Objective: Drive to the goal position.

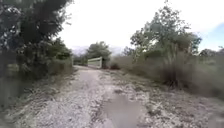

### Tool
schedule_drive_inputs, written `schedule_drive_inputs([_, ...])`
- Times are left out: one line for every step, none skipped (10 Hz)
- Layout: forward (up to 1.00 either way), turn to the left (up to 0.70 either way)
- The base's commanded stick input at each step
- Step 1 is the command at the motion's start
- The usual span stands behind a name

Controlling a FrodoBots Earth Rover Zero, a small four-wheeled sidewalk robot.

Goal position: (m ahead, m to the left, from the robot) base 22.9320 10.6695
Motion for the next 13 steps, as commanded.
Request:
schedule_drive_inputs([0.50, 0.00])
schedule_drive_inputs([0.50, 0.00])
schedule_drive_inputs([0.50, 0.00])
schedule_drive_inputs([0.50, 0.00])
schedule_drive_inputs([0.50, 0.00])
schedule_drive_inputs([0.50, 0.00])
schedule_drive_inputs([0.50, 0.00])
schedule_drive_inputs([0.50, 0.00])
schedule_drive_inputs([0.50, 0.00])
schedule_drive_inputs([0.50, 0.00])
schedule_drive_inputs([0.50, 0.00])
schedule_drive_inputs([0.50, 0.00])
schedule_drive_inputs([0.50, 0.00])
